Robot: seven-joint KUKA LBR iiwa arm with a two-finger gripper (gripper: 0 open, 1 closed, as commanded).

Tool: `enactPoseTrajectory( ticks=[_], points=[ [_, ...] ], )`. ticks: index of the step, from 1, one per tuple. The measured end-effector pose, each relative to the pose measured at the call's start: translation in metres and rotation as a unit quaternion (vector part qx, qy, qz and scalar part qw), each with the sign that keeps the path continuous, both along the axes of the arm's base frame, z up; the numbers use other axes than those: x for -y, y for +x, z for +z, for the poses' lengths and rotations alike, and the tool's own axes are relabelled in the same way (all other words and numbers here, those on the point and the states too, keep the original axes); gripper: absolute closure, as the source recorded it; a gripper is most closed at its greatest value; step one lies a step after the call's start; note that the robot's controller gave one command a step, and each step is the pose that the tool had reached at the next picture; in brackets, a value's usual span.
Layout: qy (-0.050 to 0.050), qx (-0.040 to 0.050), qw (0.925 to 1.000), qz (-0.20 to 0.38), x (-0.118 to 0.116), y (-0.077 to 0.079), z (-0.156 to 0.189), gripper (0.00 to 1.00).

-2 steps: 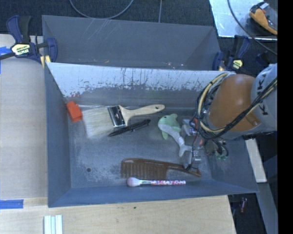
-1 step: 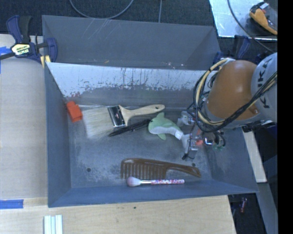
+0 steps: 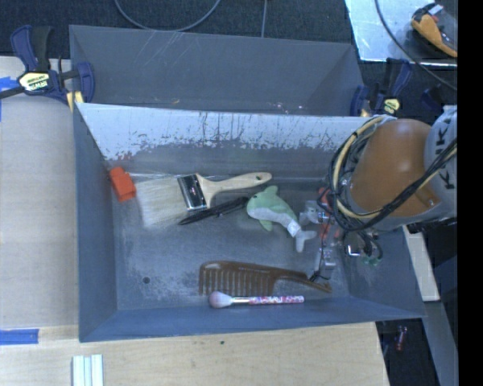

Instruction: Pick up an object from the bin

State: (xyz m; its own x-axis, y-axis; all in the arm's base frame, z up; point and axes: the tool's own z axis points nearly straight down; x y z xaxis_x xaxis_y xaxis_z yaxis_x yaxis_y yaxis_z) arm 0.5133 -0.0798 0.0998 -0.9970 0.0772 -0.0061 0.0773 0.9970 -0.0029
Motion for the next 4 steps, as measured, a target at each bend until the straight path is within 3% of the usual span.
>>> enactPoseTrajectory(
  ticks=[1,2,4],
  points=[
    [0.0,0.0107,0.999,-0.043,-0.012,-0.028,-0.03,0.0],
    [0.0,0.0074,0.9977,-0.067,0.003,-0.021,-0.029,1.0],
    [0.0,0.0056,0.9978,-0.067,0.003,-0.023,-0.011,1.0]
  ],
)
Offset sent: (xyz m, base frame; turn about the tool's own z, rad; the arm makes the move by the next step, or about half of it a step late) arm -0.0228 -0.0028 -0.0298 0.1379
